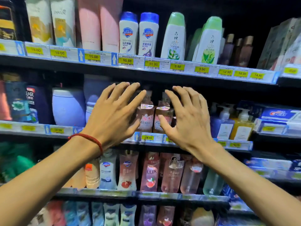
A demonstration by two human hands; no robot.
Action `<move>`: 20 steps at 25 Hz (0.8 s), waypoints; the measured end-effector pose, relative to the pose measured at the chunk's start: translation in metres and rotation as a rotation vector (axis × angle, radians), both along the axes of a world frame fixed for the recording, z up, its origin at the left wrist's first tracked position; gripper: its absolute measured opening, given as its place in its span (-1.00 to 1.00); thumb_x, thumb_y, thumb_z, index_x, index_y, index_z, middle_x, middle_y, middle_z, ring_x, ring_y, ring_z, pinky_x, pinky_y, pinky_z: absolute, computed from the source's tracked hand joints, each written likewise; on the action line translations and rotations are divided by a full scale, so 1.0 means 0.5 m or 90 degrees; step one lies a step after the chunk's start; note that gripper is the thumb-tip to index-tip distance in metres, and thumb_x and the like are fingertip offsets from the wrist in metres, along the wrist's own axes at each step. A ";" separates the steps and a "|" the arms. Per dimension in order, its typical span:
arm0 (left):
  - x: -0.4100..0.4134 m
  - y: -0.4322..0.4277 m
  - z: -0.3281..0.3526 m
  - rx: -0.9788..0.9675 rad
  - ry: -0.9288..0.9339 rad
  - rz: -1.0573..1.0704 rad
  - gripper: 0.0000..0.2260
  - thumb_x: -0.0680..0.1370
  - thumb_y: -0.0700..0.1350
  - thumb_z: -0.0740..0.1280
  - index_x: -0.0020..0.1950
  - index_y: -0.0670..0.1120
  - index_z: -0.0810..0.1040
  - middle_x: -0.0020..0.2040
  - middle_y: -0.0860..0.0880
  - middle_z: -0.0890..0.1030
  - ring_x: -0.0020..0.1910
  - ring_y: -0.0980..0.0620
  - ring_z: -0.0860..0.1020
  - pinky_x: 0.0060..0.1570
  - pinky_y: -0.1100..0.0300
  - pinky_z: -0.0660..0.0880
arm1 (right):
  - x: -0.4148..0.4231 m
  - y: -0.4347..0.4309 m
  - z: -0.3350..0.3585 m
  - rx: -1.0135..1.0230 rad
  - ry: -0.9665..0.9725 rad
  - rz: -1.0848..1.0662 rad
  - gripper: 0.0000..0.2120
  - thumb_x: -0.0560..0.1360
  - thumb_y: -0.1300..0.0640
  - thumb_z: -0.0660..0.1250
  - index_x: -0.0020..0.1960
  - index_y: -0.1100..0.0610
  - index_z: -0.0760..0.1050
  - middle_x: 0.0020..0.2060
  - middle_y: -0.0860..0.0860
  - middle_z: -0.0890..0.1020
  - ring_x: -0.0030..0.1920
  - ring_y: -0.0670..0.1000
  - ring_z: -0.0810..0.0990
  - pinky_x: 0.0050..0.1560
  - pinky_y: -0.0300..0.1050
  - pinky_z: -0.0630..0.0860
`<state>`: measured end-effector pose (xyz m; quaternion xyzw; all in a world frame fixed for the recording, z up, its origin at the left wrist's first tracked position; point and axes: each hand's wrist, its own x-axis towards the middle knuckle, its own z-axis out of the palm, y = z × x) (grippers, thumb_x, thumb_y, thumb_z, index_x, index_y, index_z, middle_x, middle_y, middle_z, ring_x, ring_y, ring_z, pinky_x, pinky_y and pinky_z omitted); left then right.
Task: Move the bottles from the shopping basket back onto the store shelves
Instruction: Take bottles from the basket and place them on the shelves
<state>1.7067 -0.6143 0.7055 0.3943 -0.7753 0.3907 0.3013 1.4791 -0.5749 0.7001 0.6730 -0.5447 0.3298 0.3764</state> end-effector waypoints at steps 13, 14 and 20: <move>0.164 0.345 -0.358 0.280 -0.100 0.195 -0.36 0.54 0.18 0.23 0.57 -0.07 0.34 0.56 -0.19 0.34 0.48 -0.25 0.36 0.44 -0.18 0.30 | 0.148 0.237 -0.394 0.255 -0.022 0.142 -0.38 0.54 -0.22 0.25 0.48 0.10 0.46 0.45 0.09 0.49 0.49 0.22 0.38 0.53 0.23 0.24; 0.184 0.371 -0.383 0.305 -0.101 0.208 -0.37 0.54 0.18 0.22 0.56 -0.07 0.35 0.55 -0.19 0.35 0.47 -0.25 0.36 0.43 -0.19 0.31 | 0.167 0.257 -0.420 0.275 -0.020 0.147 -0.39 0.55 -0.22 0.24 0.48 0.10 0.46 0.45 0.09 0.49 0.49 0.22 0.38 0.53 0.23 0.24; 0.340 0.465 -0.493 0.398 -0.107 0.267 -0.35 0.58 0.21 0.15 0.61 -0.05 0.26 0.56 -0.20 0.32 0.50 -0.24 0.30 0.46 -0.18 0.28 | 0.296 0.334 -0.539 0.357 -0.017 0.171 -0.41 0.58 -0.20 0.22 0.48 0.11 0.46 0.45 0.10 0.50 0.50 0.21 0.38 0.53 0.23 0.24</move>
